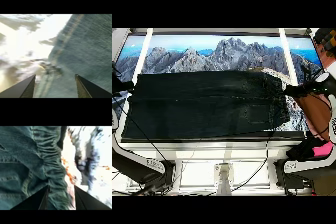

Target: Fold the clothes and pants, and hang the long-sleeved shirts on hangers.

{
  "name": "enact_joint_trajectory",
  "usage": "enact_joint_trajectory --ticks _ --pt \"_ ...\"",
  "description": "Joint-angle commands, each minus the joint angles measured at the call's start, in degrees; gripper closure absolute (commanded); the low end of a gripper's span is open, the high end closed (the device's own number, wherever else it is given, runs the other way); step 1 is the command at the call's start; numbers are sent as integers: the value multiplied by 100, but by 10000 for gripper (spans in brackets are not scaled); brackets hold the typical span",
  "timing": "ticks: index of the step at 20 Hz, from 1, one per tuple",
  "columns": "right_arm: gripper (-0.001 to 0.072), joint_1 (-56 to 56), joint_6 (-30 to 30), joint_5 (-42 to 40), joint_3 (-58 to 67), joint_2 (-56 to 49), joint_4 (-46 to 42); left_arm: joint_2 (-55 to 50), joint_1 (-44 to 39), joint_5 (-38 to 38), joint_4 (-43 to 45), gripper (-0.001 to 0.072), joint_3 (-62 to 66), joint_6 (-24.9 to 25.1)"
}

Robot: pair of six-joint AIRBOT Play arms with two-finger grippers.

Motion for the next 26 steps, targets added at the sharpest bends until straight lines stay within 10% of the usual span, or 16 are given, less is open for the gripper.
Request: enact_joint_trajectory --ticks 1,5,8,11,26 --pt "335 -109 -26 1047 170 334 -787 551 74 -221 625 149 33 24" --pt "333 -769 -304 2494 -109 442 -555 957 365 -857 625 234 31 83" --pt "135 -1257 -299 2636 -815 544 144 1233 562 -1043 284 234 28 376" --pt "86 -1346 -487 2446 -1552 533 118 1508 675 -1027 149 234 28 400" --pt "164 -1346 258 1154 -1958 236 1119 1934 1318 -1368 -511 234 -721 566"
